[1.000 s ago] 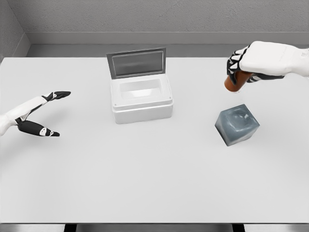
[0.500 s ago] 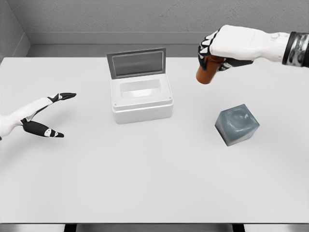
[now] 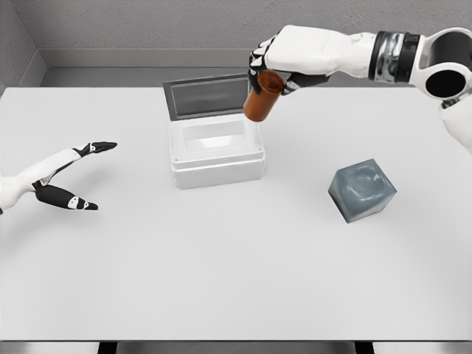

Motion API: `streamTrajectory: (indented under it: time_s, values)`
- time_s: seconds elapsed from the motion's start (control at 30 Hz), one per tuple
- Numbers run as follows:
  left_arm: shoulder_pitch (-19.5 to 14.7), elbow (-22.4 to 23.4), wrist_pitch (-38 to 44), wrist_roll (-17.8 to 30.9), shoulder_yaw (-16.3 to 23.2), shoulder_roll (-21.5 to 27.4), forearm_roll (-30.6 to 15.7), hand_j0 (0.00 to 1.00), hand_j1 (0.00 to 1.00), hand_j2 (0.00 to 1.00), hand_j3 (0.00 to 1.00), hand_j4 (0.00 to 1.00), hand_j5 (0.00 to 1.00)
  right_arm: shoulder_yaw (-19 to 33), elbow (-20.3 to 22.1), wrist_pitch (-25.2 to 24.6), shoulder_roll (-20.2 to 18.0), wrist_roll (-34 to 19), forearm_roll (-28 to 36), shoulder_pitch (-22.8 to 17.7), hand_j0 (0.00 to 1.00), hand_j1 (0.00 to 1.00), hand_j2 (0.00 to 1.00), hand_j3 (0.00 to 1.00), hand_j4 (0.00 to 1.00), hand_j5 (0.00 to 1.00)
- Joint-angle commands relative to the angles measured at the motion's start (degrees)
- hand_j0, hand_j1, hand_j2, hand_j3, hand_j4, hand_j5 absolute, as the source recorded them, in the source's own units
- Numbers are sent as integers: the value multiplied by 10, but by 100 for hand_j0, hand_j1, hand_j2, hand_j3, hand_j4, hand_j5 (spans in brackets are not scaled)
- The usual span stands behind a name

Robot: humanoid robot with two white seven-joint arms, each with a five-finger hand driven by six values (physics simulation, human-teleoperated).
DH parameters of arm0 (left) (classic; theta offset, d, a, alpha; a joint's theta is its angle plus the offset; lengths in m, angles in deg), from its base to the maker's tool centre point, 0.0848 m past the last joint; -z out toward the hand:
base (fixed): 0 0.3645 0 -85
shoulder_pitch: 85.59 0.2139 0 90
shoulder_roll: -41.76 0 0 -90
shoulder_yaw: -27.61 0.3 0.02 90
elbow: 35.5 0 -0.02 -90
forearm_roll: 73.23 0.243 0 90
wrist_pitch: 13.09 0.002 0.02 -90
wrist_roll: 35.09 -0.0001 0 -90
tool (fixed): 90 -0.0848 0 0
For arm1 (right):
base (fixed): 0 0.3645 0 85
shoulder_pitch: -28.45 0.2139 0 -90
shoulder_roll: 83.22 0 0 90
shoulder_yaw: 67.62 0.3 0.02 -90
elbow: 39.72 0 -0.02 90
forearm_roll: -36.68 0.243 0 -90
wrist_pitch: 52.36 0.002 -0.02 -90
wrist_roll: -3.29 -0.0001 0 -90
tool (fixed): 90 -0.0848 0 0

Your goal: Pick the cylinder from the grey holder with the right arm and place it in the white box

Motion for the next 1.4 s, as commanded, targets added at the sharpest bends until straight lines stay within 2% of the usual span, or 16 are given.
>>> streamTrajectory:
  time_s: [0.0,0.13,0.3,0.53,0.73,0.9,0.93,0.97,1.0,1.17,1.23,1.27,1.3,1.37]
  values:
    - [1,0,0,0,-1,1,-3,100,100,100,100,100,100,-11,-21,-3,21,1,-2,3,34,34,34,34,34,34]
    - [0,0,0,0,-1,0,-3,100,100,100,100,100,100,-18,-41,-3,33,1,-2,9,34,34,34,34,34,34]
    - [1,0,0,0,-1,0,-3,100,100,100,100,100,100,-27,-45,-3,39,1,-2,10,34,34,34,34,34,34]
    - [1,0,0,0,-1,0,-2,100,100,100,100,100,100,-33,-79,-3,53,1,-17,10,34,34,34,34,34,34]
    - [1,-1,0,0,-1,0,-2,100,100,100,100,100,100,-38,-81,-3,60,1,-18,10,34,34,34,34,34,34]
    - [1,-1,0,0,-1,0,4,100,100,100,100,100,100,-38,-108,-3,73,1,-30,14,34,34,34,34,34,34]
    - [1,-1,0,0,-1,0,5,100,100,100,100,100,100,-38,-111,-3,73,1,-30,14,36,36,36,36,36,36]
    - [1,-1,0,0,-1,0,5,100,100,100,100,100,100,-36,-111,-3,72,1,-32,14,86,86,86,86,86,86]
    - [1,-1,0,0,-1,0,5,100,100,100,100,100,100,-33,-111,-3,71,1,-37,14,100,100,100,100,100,100]
    - [1,-1,0,0,-1,0,5,100,100,100,100,100,100,-29,-110,-3,68,1,-38,15,100,100,100,100,100,100]
    - [1,-1,0,0,-1,0,5,100,100,100,100,100,100,-9,-109,-3,67,1,-37,12,100,100,100,100,100,100]
    - [1,-1,0,0,-1,0,5,100,100,100,100,100,100,10,-109,-3,57,1,-35,8,100,100,100,100,100,100]
    - [1,-1,0,0,-1,0,5,100,100,100,100,100,100,38,-109,-3,32,1,-34,2,100,100,100,100,100,100]
    - [1,-1,0,0,-1,0,5,100,100,100,100,100,100,61,-110,-3,-10,1,-33,-23,100,100,100,100,100,100]
